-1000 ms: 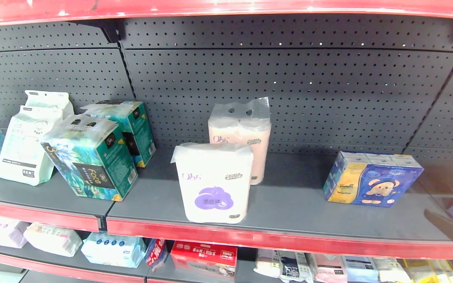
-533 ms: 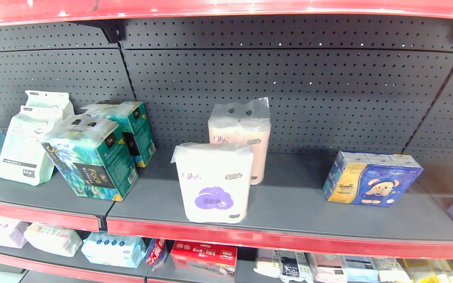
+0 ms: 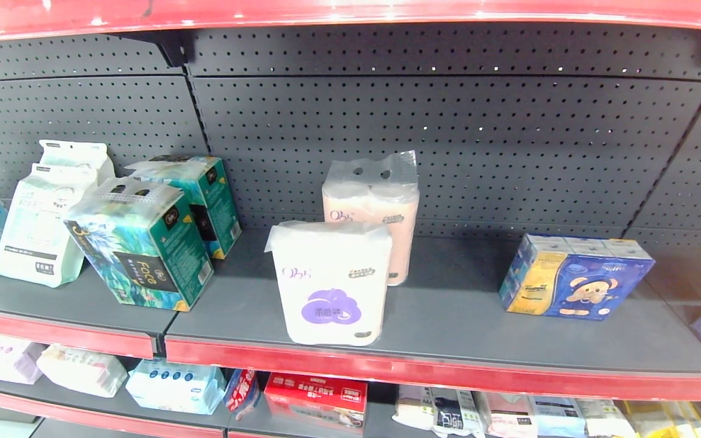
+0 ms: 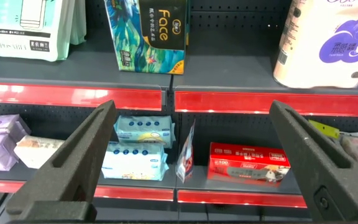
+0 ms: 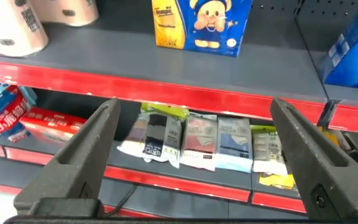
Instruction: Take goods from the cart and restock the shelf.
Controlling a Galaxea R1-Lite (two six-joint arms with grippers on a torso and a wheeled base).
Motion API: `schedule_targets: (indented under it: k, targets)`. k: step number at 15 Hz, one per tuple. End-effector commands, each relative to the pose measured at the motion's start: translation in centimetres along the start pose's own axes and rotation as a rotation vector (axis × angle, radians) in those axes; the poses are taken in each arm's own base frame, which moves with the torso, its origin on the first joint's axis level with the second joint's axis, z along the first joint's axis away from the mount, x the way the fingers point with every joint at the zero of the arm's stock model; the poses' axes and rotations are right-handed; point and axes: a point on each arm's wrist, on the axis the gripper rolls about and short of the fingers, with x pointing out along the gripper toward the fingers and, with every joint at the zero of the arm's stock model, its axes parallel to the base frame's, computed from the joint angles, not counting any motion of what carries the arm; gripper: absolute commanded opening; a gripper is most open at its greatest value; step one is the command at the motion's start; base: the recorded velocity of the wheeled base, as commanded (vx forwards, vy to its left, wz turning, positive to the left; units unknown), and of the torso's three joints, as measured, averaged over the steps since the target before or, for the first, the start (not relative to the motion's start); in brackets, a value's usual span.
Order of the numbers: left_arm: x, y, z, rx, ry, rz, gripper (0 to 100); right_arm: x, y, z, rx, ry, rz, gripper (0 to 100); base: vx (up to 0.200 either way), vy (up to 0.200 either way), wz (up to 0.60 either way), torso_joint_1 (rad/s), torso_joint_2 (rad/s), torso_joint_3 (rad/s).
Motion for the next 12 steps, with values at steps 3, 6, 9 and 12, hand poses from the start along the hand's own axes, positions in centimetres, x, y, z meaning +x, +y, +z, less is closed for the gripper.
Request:
schedule_targets:
  k: [3,6,9,12]
  targets:
    - [0.0,0.0,0.0,0.010,0.002,0.000,100,0.0,0.0,-0.1,0.006,-0.003,-0.013,100,0.000,0.000,0.00,0.000,0.00,0.000]
    - [0.0,0.0,0.0,0.010,0.001,-0.001,100,-0.1,0.0,0.0,-0.022,-0.006,-0.014,100,0.000,0.000,0.00,0.000,0.00,0.000]
    - [0.0,0.0,0.0,-0.019,0.001,0.002,100,-0.1,0.0,0.0,-0.025,-0.006,-0.018,100,0.000,0.000,0.00,0.000,0.00,0.000]
    - [-0.8,0.0,6.1,-0.027,-0.093,0.001,100,-0.1,-0.1,0.0,0.003,-0.003,-0.060,100,0.000,0.000,0.00,0.000,0.00,0.000]
